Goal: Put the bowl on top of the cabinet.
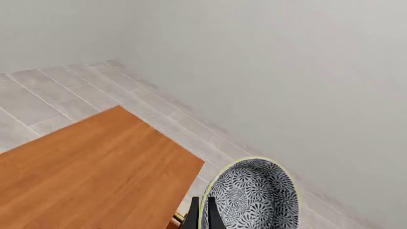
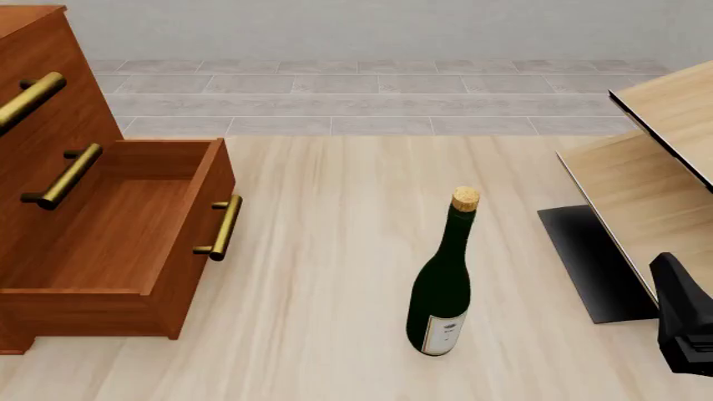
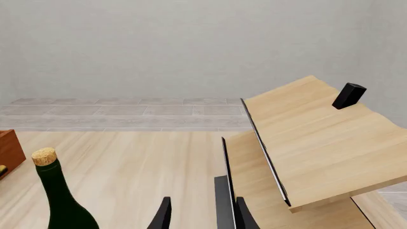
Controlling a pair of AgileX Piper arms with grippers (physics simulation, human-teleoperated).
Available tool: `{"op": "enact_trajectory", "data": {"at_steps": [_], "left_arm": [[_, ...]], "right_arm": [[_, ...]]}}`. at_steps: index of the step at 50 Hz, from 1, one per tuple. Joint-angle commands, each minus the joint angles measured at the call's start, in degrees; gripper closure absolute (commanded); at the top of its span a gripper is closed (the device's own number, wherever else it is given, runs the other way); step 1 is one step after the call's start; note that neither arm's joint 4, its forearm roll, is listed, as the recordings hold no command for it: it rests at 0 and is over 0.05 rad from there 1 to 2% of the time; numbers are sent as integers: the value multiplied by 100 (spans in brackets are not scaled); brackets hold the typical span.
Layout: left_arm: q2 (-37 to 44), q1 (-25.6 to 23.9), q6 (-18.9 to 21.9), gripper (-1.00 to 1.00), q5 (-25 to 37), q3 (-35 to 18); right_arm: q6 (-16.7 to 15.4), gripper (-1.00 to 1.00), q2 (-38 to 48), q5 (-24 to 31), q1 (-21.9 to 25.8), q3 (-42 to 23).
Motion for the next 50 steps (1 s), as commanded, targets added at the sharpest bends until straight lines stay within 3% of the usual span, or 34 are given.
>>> {"op": "enact_trajectory", "data": {"at_steps": [1,21,50], "left_arm": [[203,363,-318,100,170,-243],[508,676,-896,100,375,-230],[925,1122,-1360,100,591,-151]], "right_arm": [[0,-100,0,0,0,0],[0,-100,1,0,0,0],[1,-100,0,0,0,0]]}}
